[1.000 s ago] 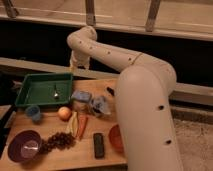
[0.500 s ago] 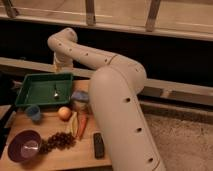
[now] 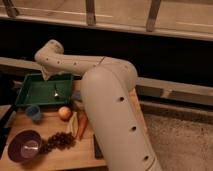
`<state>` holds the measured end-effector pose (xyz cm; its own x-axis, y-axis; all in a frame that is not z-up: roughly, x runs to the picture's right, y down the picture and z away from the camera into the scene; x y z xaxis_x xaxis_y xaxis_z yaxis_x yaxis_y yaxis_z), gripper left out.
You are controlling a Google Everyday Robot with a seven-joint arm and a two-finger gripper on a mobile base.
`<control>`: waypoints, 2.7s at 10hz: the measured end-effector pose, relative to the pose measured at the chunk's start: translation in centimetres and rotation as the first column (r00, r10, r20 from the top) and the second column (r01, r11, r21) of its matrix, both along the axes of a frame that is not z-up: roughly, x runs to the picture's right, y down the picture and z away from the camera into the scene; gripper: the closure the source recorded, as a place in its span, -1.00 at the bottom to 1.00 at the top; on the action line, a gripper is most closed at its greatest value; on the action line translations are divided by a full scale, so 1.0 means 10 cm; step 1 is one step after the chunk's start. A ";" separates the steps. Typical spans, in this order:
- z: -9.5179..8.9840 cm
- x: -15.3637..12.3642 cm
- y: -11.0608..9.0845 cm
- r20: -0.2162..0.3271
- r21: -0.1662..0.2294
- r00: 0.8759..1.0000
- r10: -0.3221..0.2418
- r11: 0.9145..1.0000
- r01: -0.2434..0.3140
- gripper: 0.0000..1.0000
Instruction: Place fork in plastic cup
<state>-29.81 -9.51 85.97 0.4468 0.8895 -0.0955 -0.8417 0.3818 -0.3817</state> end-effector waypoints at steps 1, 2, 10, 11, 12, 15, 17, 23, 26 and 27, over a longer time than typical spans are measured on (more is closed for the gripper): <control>0.01 0.01 0.01 -0.002 -0.001 1.000 0.000 1.000 0.000 -0.22; 0.01 0.03 -0.01 -0.003 0.000 1.000 0.002 1.000 -0.002 -0.22; 0.38 -0.50 0.14 0.053 -0.072 0.999 0.000 0.997 0.004 -0.22; 0.44 -0.52 0.17 0.050 -0.084 0.999 0.000 0.996 0.005 -0.22; 0.52 -0.49 0.23 0.039 -0.102 0.999 0.003 0.995 0.001 -0.22; 0.64 -0.32 0.32 -0.009 -0.124 1.000 0.019 0.992 -0.019 -0.22; 0.73 -0.25 0.37 -0.045 -0.135 0.999 0.013 0.991 -0.019 -0.22; 0.79 -0.25 0.41 -0.058 -0.147 0.998 -0.001 0.989 -0.007 -0.22; 0.88 -0.28 0.52 -0.050 -0.180 0.999 0.005 0.984 -0.014 -0.22; 0.93 -0.29 0.56 -0.048 -0.188 0.999 0.006 0.982 -0.015 -0.22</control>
